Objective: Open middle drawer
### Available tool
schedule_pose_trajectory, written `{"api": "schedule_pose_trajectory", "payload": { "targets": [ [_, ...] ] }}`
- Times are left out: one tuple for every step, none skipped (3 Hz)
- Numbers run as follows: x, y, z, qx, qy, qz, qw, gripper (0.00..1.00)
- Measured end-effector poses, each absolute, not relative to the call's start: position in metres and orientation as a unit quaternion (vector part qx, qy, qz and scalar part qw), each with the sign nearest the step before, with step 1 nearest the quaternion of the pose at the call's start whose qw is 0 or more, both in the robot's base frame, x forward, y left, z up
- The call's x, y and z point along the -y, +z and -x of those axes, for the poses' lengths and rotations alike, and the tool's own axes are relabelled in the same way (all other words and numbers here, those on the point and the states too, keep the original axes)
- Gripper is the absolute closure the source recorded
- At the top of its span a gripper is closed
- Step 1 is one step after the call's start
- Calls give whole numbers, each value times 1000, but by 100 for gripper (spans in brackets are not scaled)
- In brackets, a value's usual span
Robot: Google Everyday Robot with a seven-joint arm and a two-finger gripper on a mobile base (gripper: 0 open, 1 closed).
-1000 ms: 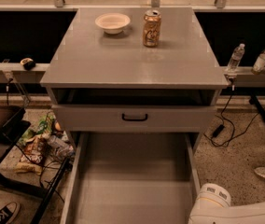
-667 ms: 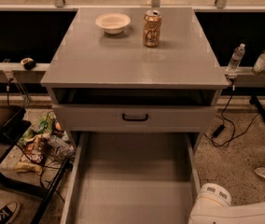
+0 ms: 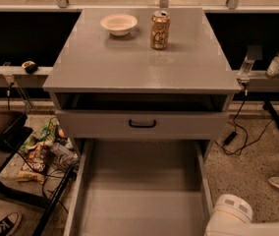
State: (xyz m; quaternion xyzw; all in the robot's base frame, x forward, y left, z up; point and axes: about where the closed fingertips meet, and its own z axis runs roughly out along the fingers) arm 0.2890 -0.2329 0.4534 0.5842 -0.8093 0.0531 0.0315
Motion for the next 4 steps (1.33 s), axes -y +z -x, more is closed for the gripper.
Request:
{"api": "schedule_pose_trajectory", "payload": {
  "targets": [
    [248, 504, -271, 811, 85, -578, 22, 0],
    [273, 577, -265, 830, 124, -543, 8, 0],
    [304, 695, -271, 864, 141, -483, -8, 0],
    [315, 749, -281, 854, 136, -503, -7, 0]
  ]
}}
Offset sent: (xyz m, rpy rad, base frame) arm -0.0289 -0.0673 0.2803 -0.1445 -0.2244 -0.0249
